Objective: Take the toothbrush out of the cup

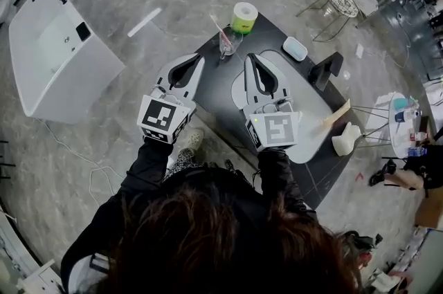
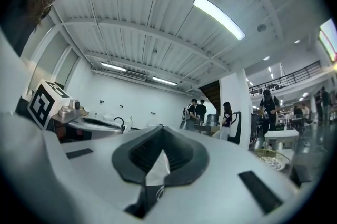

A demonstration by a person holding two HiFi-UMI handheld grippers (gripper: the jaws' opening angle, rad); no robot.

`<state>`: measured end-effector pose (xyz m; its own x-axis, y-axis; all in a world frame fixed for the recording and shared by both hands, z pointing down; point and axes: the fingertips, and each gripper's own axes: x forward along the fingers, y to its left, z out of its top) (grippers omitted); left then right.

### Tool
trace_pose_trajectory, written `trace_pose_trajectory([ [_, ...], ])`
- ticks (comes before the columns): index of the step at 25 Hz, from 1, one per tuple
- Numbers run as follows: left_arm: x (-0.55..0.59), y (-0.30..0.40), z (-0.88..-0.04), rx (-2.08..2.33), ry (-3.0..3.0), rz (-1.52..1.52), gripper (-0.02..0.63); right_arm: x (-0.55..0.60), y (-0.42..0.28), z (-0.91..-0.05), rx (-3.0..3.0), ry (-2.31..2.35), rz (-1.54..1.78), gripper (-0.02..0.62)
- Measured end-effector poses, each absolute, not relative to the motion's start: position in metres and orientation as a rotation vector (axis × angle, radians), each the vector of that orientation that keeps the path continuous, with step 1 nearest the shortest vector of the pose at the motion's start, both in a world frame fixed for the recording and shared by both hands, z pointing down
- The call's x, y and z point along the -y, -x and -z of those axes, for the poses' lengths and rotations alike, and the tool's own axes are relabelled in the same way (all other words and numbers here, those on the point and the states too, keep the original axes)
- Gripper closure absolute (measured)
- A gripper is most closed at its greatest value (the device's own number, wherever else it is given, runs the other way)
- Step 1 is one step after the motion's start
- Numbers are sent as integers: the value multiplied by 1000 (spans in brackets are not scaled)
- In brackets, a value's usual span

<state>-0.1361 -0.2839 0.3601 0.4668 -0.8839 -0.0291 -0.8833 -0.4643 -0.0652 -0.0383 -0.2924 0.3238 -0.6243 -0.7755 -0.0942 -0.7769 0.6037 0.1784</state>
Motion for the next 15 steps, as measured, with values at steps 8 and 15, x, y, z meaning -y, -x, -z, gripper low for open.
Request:
trace_pose_trajectory([
  [8,338,158,-378,-1517,2736,16,597,338,57,-330,-2789,1465,-298,591],
  [15,372,157,-393,-1404,2830,54,597,364,56,-333,-2737,1589,-268,592],
])
